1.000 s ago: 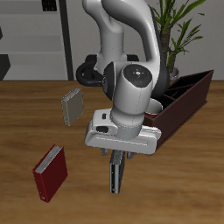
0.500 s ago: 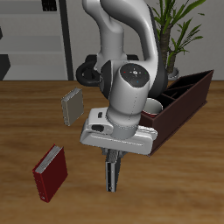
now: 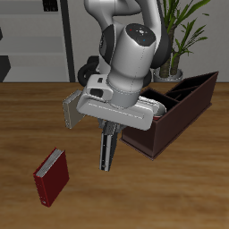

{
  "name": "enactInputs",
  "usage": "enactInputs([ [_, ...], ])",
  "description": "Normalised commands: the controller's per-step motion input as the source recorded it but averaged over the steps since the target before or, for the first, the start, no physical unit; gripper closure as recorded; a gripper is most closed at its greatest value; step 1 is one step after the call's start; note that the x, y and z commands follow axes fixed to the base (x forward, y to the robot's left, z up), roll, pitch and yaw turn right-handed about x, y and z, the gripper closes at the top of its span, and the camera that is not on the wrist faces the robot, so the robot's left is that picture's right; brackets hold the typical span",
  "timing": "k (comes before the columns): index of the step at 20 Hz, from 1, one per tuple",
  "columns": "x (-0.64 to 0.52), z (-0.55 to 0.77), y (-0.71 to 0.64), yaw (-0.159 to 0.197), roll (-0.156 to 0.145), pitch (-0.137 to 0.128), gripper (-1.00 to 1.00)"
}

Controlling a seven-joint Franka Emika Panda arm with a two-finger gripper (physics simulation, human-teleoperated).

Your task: Place the red mug into the left desk caddy's right compartment and place the striped book into the left desk caddy's back compartment

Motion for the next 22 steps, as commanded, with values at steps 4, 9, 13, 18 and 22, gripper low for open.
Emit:
enactInputs([
  [4,-0.52,0.56,-0.2,-0.016,-0.09,-0.074,1.0],
  [9,-0.55,0.4,-0.3,-0.089,-0.08,-0.056,1.0],
  [13,-0.72,0.28,-0.09,0.004,-0.086,-0.055,1.0],
  [18,-0.61,0.12,0.09,-0.023,-0.015,-0.037,1.0],
  [22,-0.54,0.03,0.19,-0.028,0.006,0.011,1.0],
])
